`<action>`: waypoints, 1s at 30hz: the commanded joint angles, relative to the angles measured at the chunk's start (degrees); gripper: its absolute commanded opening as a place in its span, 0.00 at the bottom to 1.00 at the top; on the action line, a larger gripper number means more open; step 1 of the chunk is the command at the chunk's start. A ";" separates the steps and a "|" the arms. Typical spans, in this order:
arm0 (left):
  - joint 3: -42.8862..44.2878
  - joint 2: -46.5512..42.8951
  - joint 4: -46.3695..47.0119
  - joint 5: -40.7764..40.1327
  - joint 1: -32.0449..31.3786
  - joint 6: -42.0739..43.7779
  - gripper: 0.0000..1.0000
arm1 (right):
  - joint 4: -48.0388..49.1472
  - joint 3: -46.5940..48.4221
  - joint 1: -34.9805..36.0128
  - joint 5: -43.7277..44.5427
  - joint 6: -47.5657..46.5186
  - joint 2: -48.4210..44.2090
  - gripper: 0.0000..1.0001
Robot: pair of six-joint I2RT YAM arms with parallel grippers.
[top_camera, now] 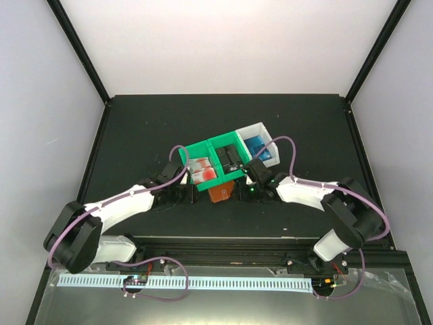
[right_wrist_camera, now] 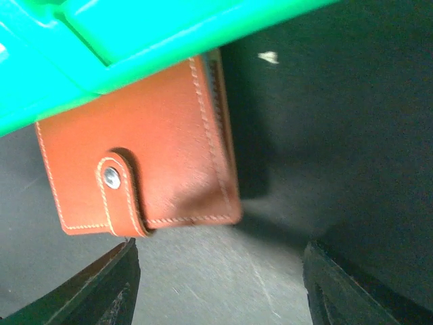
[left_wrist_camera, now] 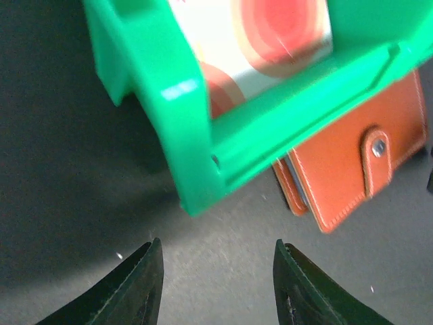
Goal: Put the credit cards into the card holder
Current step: Adjust the storage box at the center of the board.
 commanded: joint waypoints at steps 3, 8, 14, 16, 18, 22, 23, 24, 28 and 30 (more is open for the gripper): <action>4.85 4.26 5.03 -4.23 2.16 -2.27 0.45 | 4.69 4.26 1.75 -1.96 2.32 4.53 0.66; 7.82 8.90 5.66 -6.11 4.36 -0.60 0.43 | 4.66 6.26 1.74 -0.56 2.43 7.02 0.64; 10.93 12.68 6.55 -9.29 6.65 1.76 0.41 | 3.08 9.77 1.92 1.86 -0.12 10.58 0.53; 11.80 13.18 7.18 -10.24 7.19 2.63 0.41 | 2.30 11.55 1.96 2.37 -1.69 11.90 0.48; 12.52 13.74 8.15 -10.13 8.01 3.31 0.41 | 1.72 13.13 1.94 1.89 -3.93 13.27 0.43; 14.29 15.28 9.88 -9.22 9.43 5.44 0.41 | 0.06 15.61 1.94 -0.20 -10.50 15.99 0.37; 14.77 15.69 10.20 -9.09 9.82 5.85 0.41 | -0.36 16.07 1.95 -1.12 -12.51 16.61 0.36; 15.10 16.06 10.54 -8.89 10.12 6.43 0.41 | -0.62 16.46 1.92 -2.14 -14.55 17.37 0.35; 15.55 15.67 10.53 -9.41 10.70 6.81 0.44 | 0.04 16.60 1.96 -5.02 -20.57 17.90 0.29; 14.40 14.08 10.03 -9.49 10.74 6.16 0.49 | 0.74 16.79 1.88 -6.32 -22.60 17.73 0.29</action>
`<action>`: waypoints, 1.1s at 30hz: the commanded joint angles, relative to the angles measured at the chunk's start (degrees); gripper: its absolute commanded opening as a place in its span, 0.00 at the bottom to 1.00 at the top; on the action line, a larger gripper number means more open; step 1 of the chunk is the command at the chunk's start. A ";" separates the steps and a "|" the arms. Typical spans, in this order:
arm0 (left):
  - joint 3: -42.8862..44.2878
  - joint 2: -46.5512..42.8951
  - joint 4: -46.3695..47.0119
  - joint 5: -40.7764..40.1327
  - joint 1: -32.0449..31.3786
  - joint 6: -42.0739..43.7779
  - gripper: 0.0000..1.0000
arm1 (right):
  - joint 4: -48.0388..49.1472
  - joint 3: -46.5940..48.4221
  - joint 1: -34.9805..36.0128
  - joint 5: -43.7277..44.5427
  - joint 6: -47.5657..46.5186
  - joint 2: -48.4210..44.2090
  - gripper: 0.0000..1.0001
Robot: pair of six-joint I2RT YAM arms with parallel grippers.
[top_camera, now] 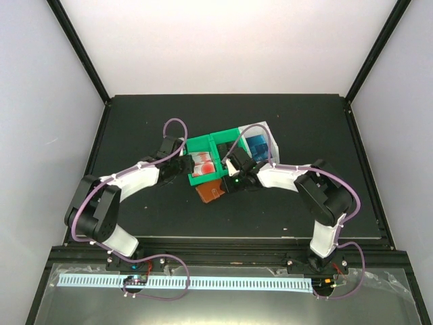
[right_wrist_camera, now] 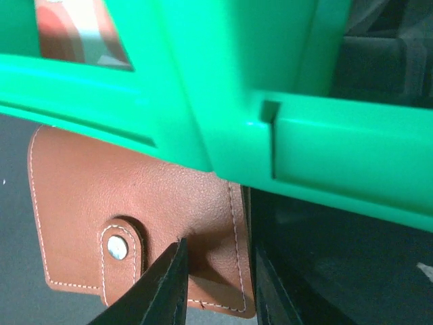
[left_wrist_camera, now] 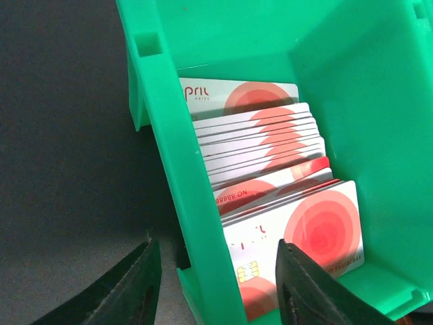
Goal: Put the credit cards into the card holder
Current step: Adjust the storage box at the center of the board, then open the card holder at the center of the board.
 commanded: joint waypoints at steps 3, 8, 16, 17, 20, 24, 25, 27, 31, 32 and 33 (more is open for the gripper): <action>-2.07 -5.33 -0.24 -0.58 0.39 -1.17 0.62 | 1.24 1.84 0.80 -5.17 -8.55 0.86 0.29; -8.74 -11.40 -1.73 1.86 0.32 -3.48 0.74 | 2.19 4.76 2.40 -6.29 -7.00 2.45 0.30; -16.44 -17.94 1.08 9.17 0.28 -4.65 0.69 | 2.59 6.96 4.62 -1.07 -1.72 5.15 0.34; -16.57 -17.52 1.68 9.58 0.26 -4.08 0.67 | 2.17 7.21 4.58 -0.09 -1.05 5.40 0.35; -16.30 -14.27 3.22 12.35 0.29 -2.29 0.60 | 1.40 6.92 4.69 2.15 0.54 4.70 0.39; -16.09 -10.39 5.62 15.61 0.17 -0.43 0.58 | 1.02 4.65 4.56 3.34 2.27 1.79 0.43; -15.86 -9.72 5.90 15.75 0.17 -0.07 0.58 | 0.92 3.96 4.63 3.44 2.84 1.00 0.44; -15.04 -8.31 5.61 15.55 0.17 0.61 0.58 | 1.04 2.48 4.62 3.32 4.04 -0.39 0.45; -15.00 -7.19 5.02 15.78 -0.12 1.06 0.54 | 1.56 -0.93 4.59 2.95 7.28 -3.34 0.46; -15.32 -7.16 4.89 16.39 -0.38 0.85 0.51 | 1.91 -1.81 4.63 2.66 8.47 -4.13 0.46; -15.73 -7.28 4.80 17.05 -0.69 0.68 0.48 | 2.63 -3.02 4.61 2.06 9.54 -4.99 0.48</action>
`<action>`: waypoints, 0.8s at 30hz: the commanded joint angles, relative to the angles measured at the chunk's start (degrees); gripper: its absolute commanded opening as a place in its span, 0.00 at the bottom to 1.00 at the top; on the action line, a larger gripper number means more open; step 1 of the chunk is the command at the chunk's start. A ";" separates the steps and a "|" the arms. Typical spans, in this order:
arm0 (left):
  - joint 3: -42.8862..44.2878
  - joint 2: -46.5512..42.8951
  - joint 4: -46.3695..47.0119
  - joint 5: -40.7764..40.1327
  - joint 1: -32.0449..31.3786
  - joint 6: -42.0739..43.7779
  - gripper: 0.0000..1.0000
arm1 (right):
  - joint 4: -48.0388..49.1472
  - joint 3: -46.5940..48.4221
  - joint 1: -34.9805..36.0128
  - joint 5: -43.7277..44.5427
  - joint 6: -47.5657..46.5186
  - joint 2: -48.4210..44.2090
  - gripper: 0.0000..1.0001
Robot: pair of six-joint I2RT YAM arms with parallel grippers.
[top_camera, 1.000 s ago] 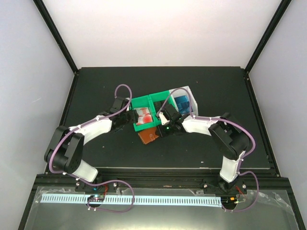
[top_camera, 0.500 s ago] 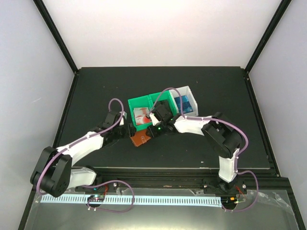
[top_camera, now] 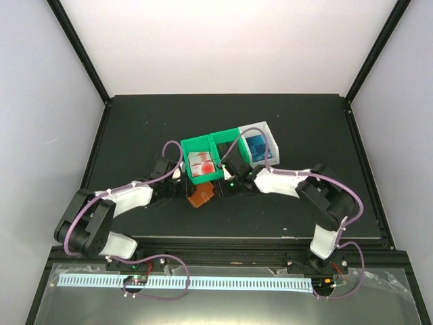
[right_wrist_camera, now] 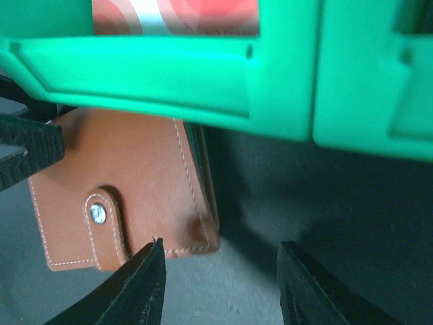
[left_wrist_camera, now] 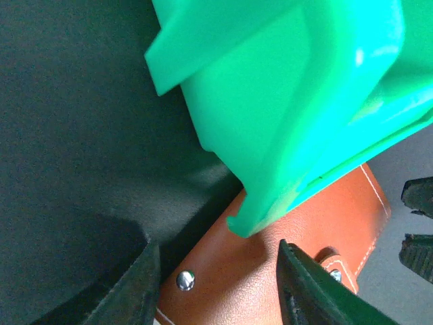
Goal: Put the credit cards into the card holder
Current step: Open the card holder at the center of the board.
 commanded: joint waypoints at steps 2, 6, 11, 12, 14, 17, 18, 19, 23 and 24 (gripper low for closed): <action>-0.29 0.17 0.35 3.15 -1.85 -0.46 0.39 | 3.45 -5.92 0.05 -1.10 7.85 -5.59 0.51; -3.83 -0.65 2.31 3.51 -4.87 -5.30 0.35 | 6.43 -8.46 0.29 -3.26 12.40 -7.35 0.51; -6.57 -1.67 4.81 2.65 -6.81 -9.10 0.37 | 5.81 -6.90 0.64 -4.02 13.21 -5.74 0.51; -6.56 -1.99 4.78 2.38 -6.78 -9.37 0.37 | 5.42 -6.43 0.61 -3.79 13.26 -5.03 0.50; -5.91 -2.37 4.41 2.46 -6.81 -9.52 0.40 | 5.15 -5.64 0.66 -3.62 13.26 -3.84 0.47; -5.33 -2.57 3.54 2.11 -6.80 -10.29 0.43 | 5.19 -4.63 0.59 -3.61 13.43 -2.26 0.42; -5.18 -2.49 2.82 1.32 -6.81 -10.89 0.43 | 5.07 -4.30 0.61 -3.68 13.44 -1.67 0.40; -5.07 -2.42 2.00 0.40 -6.79 -12.04 0.43 | 5.21 -4.14 0.64 -3.93 13.50 -1.21 0.39; -5.40 -0.97 1.80 -0.36 -6.80 -14.49 0.43 | 5.66 -4.06 0.66 -4.96 13.78 0.46 0.32; -5.36 -0.49 2.11 0.12 -6.81 -14.56 0.43 | 5.50 -3.84 0.62 -5.01 13.86 0.84 0.30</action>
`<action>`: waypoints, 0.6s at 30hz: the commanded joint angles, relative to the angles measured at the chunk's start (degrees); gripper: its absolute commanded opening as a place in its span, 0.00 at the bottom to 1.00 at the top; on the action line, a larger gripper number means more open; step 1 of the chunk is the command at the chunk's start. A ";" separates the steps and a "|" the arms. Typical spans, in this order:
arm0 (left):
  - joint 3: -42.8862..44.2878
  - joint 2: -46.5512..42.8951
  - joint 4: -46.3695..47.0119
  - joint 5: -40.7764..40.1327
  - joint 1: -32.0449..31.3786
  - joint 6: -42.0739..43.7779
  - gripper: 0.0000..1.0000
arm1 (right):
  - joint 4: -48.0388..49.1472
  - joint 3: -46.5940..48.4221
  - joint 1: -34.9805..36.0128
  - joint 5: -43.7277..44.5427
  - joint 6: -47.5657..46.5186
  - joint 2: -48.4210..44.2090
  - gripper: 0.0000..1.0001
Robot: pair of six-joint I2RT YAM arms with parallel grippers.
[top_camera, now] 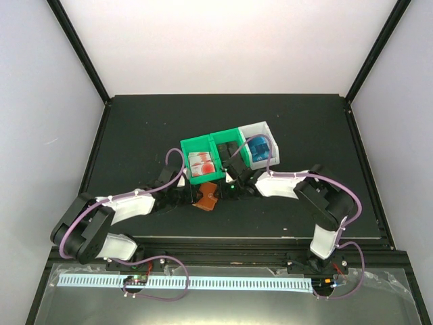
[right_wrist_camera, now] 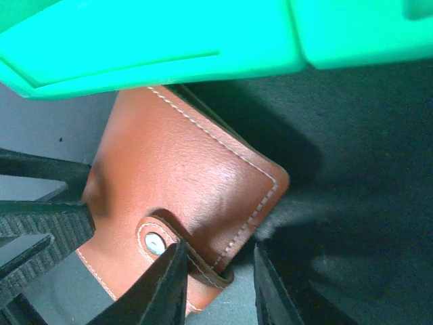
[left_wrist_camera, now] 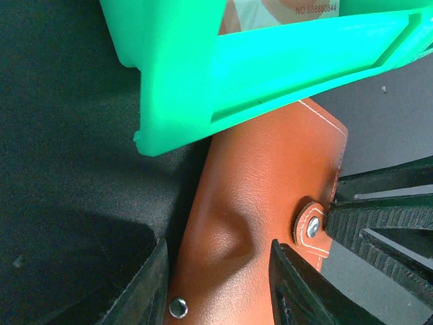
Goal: Put the credit cards into the card holder
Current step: Open the card holder at the center of the board.
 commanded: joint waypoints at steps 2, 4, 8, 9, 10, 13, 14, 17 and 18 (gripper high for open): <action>-0.19 3.01 -3.16 -0.34 -0.32 -3.01 0.43 | -0.38 1.33 0.40 -0.83 0.43 2.84 0.26; -0.35 3.38 -2.30 1.34 -0.30 -3.10 0.43 | -0.96 1.40 0.33 -0.57 0.11 3.47 0.24; -0.52 3.26 -0.98 4.38 -0.25 -3.11 0.43 | -1.09 1.32 0.35 -0.99 -1.29 4.62 0.21; -0.51 3.22 -0.74 5.24 -0.25 -3.13 0.43 | -0.60 1.27 0.29 -1.49 -1.73 4.93 0.20; -0.51 3.15 -0.31 6.53 -0.30 -3.18 0.42 | -0.01 1.18 0.32 -2.37 -2.18 5.15 0.20; -0.68 2.76 1.18 9.02 -0.32 -3.50 0.40 | 3.19 0.72 0.34 -6.58 -3.62 5.83 0.20; -0.80 2.49 1.62 9.44 -0.29 -3.42 0.38 | 4.96 0.19 0.27 -8.62 -4.10 5.70 0.20; -1.89 0.71 2.88 9.00 -0.28 -2.30 0.32 | 7.20 -0.77 0.28 -11.92 -4.93 4.88 0.20; -2.30 -0.02 3.16 8.65 -0.27 -1.96 0.29 | 6.92 -0.74 0.32 -11.85 -5.23 4.69 0.20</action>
